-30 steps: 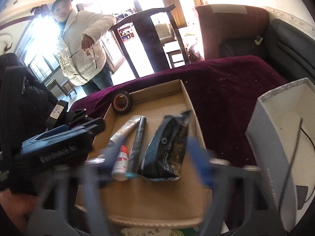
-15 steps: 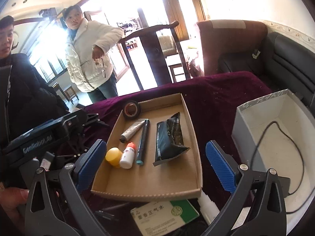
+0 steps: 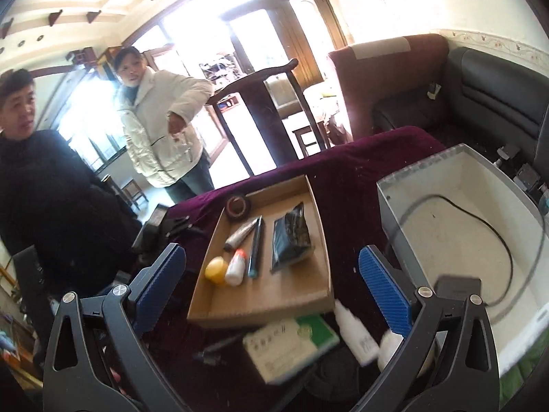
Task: Organize objects
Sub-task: 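Move both open tools back over the remaining objects on the table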
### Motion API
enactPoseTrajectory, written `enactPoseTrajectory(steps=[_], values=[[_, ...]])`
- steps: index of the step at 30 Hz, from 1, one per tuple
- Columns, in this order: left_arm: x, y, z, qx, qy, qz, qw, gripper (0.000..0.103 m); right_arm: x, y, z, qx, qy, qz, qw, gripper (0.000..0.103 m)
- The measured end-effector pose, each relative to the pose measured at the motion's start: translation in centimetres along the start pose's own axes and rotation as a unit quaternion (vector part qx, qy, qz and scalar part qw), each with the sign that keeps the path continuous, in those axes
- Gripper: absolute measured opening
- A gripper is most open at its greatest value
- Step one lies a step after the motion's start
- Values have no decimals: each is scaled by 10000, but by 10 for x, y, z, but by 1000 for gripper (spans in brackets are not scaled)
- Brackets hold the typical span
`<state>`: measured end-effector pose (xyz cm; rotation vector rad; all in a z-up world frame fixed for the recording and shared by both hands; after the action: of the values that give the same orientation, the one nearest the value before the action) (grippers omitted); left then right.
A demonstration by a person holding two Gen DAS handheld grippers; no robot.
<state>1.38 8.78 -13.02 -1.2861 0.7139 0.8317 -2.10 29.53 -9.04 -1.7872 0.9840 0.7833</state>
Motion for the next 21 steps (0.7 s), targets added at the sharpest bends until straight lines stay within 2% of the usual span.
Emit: enactPoseTrajectory(steps=[4, 8, 14, 17, 21], values=[[40, -8, 21, 560, 196, -350, 9976, 103, 37, -22, 15, 41, -48, -348, 9994, 102], [89, -11, 55, 972, 724, -746, 9898, 103, 75, -32, 35, 164, 117, -760, 9969, 102], [148, 1, 84, 1209, 1149, -1445, 9754, 103, 105, -35, 45, 161, 63, -1105, 9937, 102], [159, 4, 93, 1345, 1310, -1569, 9696, 102, 115, -32, 43, 96, -65, -1267, 9919, 102], [172, 9, 100, 1326, 1425, -1734, 9654, 100, 137, -20, 47, 226, -115, -1538, 9878, 102]])
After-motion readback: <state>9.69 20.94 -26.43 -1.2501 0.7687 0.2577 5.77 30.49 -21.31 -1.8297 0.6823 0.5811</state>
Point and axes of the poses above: each gripper's, at about its wrist camera, not at the fingertips, and y roughly the way its jaws point, z to its right, x to its underside, the point moved 8 cm from there along y, roughly the way its jaws point, and after that the axes turned 9 degrees about z, right-handed, at the moved point
